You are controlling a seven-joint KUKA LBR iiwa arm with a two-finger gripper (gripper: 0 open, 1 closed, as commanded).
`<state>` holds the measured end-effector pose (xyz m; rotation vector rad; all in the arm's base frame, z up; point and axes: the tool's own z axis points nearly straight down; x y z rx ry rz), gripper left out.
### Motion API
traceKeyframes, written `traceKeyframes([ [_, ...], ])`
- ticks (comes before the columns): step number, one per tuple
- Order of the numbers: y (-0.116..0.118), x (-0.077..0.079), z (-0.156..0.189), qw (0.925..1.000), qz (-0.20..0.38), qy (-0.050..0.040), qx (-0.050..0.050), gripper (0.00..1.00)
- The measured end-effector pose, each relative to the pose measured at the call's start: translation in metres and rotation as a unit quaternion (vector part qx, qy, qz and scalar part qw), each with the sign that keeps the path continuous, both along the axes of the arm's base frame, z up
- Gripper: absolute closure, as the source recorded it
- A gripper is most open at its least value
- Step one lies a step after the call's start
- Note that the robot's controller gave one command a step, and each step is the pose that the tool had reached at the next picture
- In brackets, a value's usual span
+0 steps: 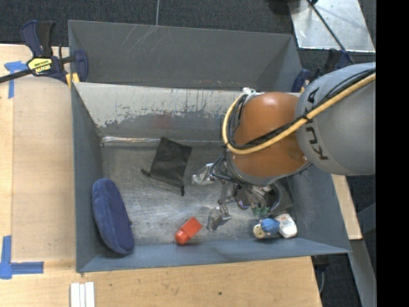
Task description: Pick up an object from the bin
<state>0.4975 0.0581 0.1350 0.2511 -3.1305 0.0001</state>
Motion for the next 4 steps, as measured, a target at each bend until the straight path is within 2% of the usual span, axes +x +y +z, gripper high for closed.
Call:
traceKeyframes([
  [1, 0.093, 0.010, -0.062, 0.9984, -0.056, -0.0062, 0.002, 0.00],
  [2, 0.092, 0.107, -0.057, 0.9999, -0.015, -0.0052, 0.001, 0.00],
  [3, 0.032, 0.127, -0.032, 0.9987, -0.051, -0.0048, -0.001, 0.00],
  [4, 0.041, 0.091, -0.054, 0.9938, 0.111, -0.0041, 0.000, 0.00],
])
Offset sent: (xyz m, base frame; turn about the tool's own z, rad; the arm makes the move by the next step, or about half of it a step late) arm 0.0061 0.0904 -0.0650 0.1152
